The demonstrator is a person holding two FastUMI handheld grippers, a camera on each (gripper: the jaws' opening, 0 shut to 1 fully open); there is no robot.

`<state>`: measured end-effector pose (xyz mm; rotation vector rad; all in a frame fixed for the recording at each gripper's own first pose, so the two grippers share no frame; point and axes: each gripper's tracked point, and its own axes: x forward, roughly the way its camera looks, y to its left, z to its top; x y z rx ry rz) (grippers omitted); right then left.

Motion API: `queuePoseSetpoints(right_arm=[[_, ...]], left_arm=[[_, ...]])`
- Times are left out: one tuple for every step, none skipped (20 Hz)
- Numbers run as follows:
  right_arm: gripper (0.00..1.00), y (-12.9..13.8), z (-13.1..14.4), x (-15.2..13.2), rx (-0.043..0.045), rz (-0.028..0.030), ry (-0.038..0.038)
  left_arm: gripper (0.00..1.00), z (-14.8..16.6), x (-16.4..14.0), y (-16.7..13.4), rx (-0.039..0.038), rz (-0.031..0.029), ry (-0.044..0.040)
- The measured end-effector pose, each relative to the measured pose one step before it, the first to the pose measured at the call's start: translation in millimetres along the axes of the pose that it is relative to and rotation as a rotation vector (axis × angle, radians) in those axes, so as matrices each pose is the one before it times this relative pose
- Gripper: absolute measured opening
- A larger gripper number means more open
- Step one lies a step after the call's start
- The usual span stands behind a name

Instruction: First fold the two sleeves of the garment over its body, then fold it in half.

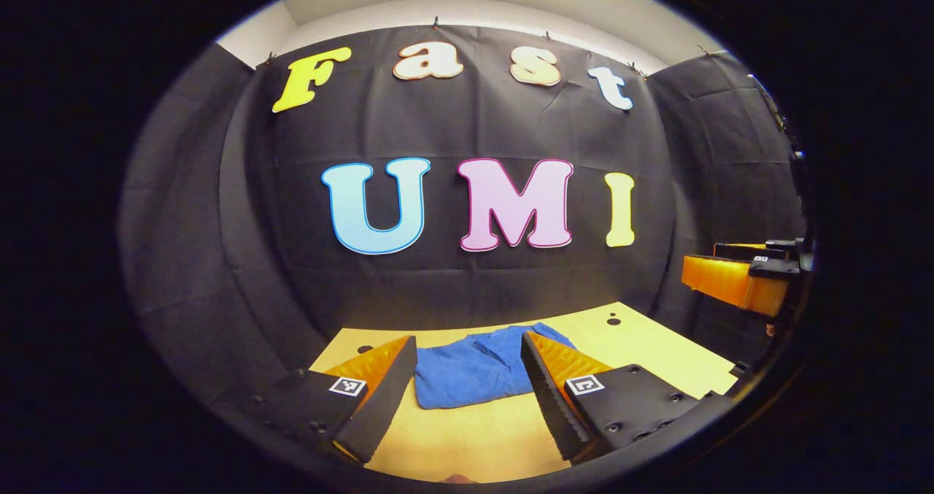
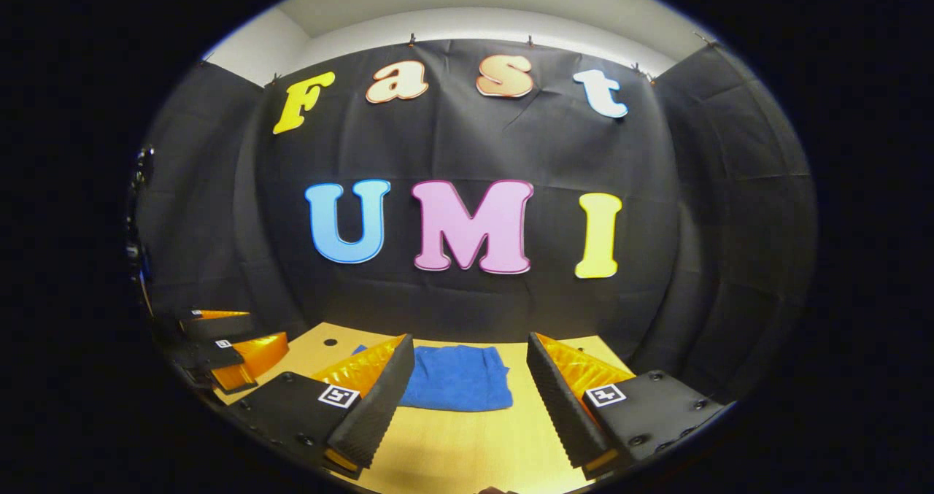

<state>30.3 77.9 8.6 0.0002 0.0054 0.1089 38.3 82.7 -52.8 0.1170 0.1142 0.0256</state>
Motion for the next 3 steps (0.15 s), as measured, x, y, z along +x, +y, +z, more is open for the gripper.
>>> queuePoseSetpoints(right_arm=[[0.92,-6.48,-3.86,-3.53,-0.00656,-0.01144,0.00023],[0.93,-5.06,-5.1,-2.31,0.00609,-0.01204,0.0174],[0.93,-2.88,-7.11,-2.47,0.01497,0.00298,0.0263]], left_arm=[[0.82,-1.03,-1.68,-5.88,0.00455,-0.0067,0.00966],[0.82,1.0,-1.86,-1.24,0.00595,0.00809,-0.00177],[0.82,1.61,-1.24,-0.18,0.00159,0.00981,0.00392]])
